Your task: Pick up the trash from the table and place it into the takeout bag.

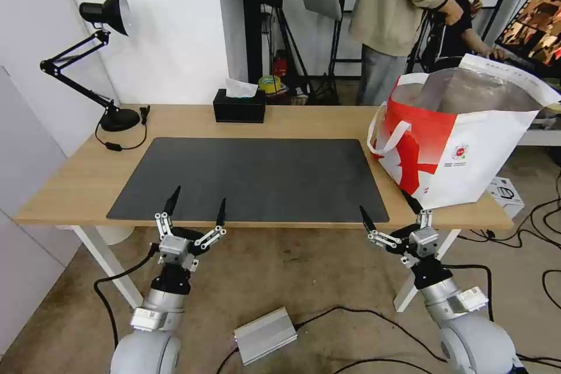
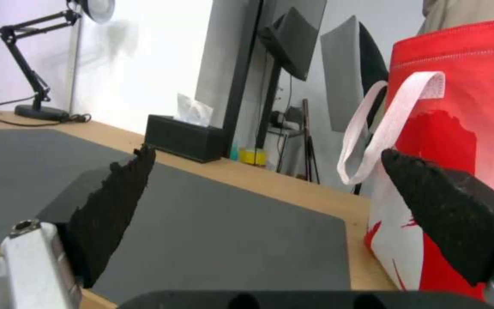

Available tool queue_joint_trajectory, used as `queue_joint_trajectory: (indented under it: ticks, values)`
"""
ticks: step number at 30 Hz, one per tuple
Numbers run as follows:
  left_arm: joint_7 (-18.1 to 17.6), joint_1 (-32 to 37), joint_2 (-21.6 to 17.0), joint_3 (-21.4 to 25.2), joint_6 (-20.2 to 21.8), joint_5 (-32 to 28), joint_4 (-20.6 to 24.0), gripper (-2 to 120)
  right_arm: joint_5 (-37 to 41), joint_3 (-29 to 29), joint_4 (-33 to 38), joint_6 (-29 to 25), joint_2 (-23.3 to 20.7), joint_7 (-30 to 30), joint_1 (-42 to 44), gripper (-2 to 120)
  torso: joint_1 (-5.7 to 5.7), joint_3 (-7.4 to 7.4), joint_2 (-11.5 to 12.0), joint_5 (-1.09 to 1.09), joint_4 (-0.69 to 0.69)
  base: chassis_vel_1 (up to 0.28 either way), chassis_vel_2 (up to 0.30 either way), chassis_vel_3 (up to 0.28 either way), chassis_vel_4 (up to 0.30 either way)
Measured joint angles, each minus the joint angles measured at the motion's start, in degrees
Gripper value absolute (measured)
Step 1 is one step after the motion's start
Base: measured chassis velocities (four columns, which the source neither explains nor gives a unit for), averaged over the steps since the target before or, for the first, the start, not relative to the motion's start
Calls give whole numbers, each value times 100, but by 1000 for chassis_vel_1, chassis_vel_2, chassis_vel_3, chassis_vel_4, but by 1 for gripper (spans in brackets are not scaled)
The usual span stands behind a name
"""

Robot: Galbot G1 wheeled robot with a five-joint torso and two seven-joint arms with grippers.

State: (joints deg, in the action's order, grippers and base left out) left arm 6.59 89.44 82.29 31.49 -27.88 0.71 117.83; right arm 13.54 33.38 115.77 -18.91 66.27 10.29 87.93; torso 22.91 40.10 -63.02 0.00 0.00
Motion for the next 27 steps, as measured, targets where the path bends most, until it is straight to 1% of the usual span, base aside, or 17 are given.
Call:
queue_joint_trajectory:
  ticks: [16, 18, 27]
  values:
    - [-17, 73, 14, 87, -137, -33, -59, 96, 0, 0, 0, 0, 0, 0, 0, 100, 0, 0, 0, 0, 0, 0, 0, 0, 0]
    - [-21, 90, 12, 95, -166, -42, -74, 99, 0, 0, 0, 0, 0, 0, 0, 100, 0, 0, 0, 0, 0, 0, 0, 0, 0]
    - [-39, 116, -9, 98, -228, -58, -104, 100, 0, 0, 0, 0, 0, 0, 0, 100, 0, 0, 0, 0, 0, 0, 0, 0, 0]
